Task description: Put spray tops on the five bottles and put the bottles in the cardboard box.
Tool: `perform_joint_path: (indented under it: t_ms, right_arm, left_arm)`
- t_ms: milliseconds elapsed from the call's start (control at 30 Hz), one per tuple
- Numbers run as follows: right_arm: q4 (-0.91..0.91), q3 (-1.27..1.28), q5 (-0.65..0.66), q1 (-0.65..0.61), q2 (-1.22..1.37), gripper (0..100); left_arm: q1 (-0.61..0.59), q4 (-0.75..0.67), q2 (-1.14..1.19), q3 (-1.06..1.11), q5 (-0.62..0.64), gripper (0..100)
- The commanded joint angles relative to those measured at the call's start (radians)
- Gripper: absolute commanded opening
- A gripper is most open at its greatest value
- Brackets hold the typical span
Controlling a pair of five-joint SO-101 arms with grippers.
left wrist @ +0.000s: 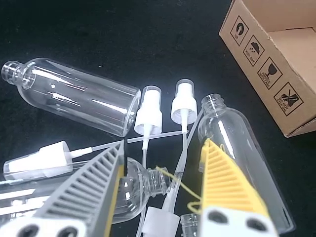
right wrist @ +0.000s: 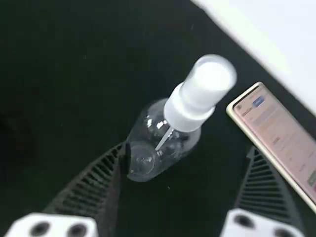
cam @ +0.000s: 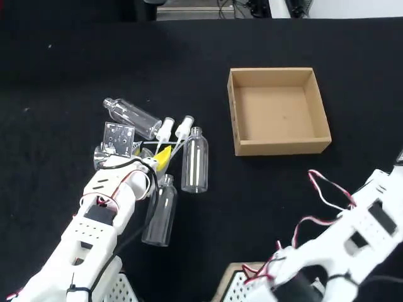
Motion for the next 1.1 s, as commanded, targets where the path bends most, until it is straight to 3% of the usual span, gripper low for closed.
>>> perform_joint_path:
  t_ms: [0,500,833,1067]
  right_arm:
    - [-0.118,-0.077,-0.006,0.020,0.076,31.4]
    - [-0.422,-0.084,-0.008,0.011,0.317,31.4]
    - [-0.448,-0.076,-0.005,-0.005,0.349,30.9]
    - [-0.448,-0.082,-0.008,-0.017,0.349,6.0]
  left_arm:
    - [0.010,-0.026,-0.014,-0.016,0.000,24]
    - [0.010,-0.026,-0.014,-0.016,0.000,24]
    - [0.010,-0.026,-0.014,-0.016,0.000,24]
    - [0.010,-0.026,-0.014,-0.016,0.000,24]
